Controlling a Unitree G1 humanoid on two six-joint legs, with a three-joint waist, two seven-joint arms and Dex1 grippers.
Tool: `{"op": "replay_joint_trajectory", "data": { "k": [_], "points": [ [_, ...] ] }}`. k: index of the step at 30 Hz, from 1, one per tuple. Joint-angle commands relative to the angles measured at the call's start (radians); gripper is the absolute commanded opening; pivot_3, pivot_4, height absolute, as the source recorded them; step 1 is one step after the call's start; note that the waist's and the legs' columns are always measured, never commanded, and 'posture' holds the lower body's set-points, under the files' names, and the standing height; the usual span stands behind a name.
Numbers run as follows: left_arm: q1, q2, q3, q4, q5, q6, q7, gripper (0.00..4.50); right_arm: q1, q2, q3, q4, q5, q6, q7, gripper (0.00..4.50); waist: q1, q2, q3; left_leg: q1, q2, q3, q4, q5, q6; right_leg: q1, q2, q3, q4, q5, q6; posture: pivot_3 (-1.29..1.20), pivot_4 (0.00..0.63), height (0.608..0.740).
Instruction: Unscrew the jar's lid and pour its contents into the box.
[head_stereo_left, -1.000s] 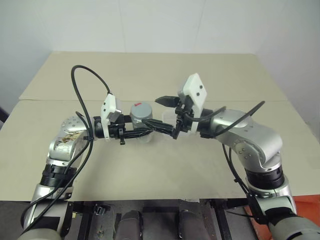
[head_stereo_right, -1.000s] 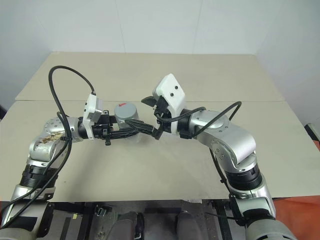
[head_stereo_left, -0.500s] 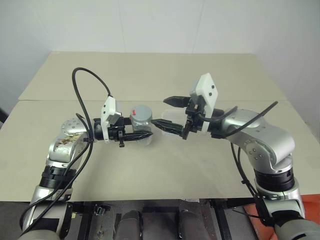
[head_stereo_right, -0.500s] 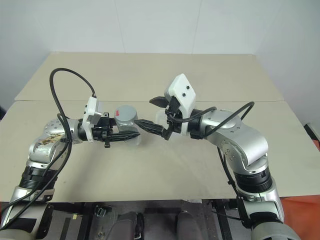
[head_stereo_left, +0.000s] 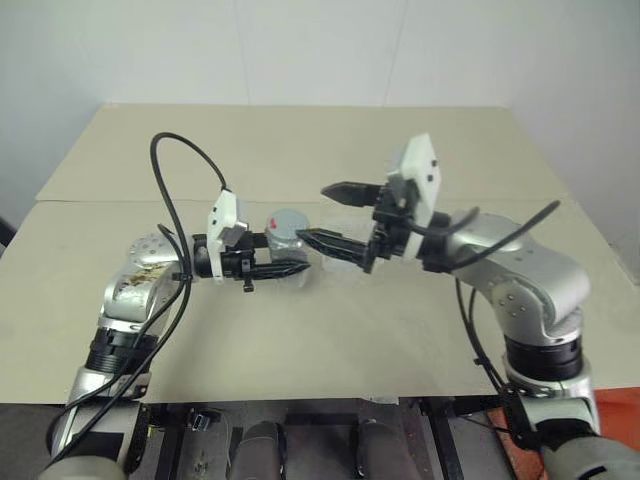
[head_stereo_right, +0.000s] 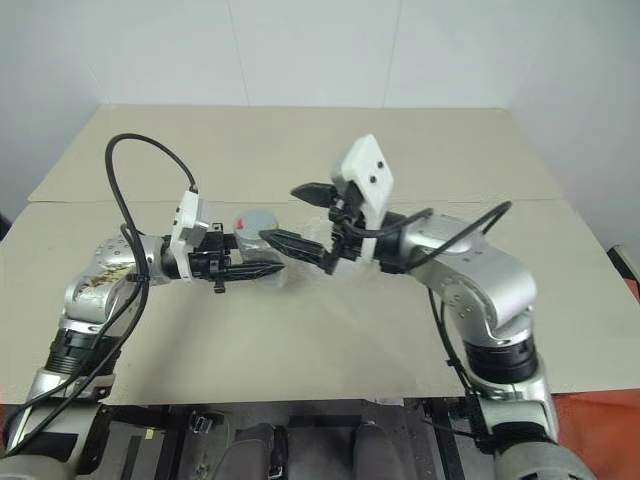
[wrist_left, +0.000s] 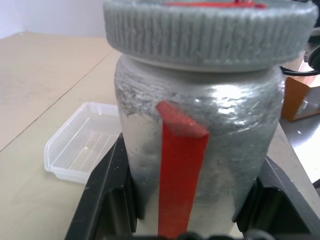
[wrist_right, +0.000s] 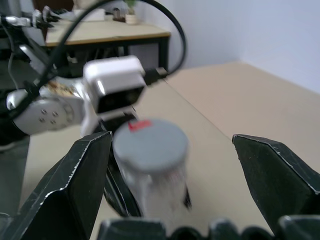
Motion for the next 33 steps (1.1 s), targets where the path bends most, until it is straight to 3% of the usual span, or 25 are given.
{"op": "replay_joint_trajectory", "data": {
  "k": [1,33],
  "points": [
    [-0.021,0.001,0.006,-0.006,-0.004,-0.018,-0.007,1.98,-0.03,0.016,0.014,-0.001,-0.006,0.005,-0.024,4.46,0.002,0.0,0.0,0.0,0.0,0.0,0.0,0.0,0.0,0.0,0.0,0.0,0.0,0.0,0.0,0.0,0.15,0.74],
    [0.006,0.015,0.012,-0.037,-0.011,-0.001,-0.007,1.98,-0.055,0.086,0.09,0.078,-0.041,-0.007,0.002,4.46,0.002,0.0,0.0,0.0,0.0,0.001,0.0,0.0,0.0,0.0,0.0,0.0,0.0,0.0,0.0,0.0,0.15,0.74]
  ]
}}
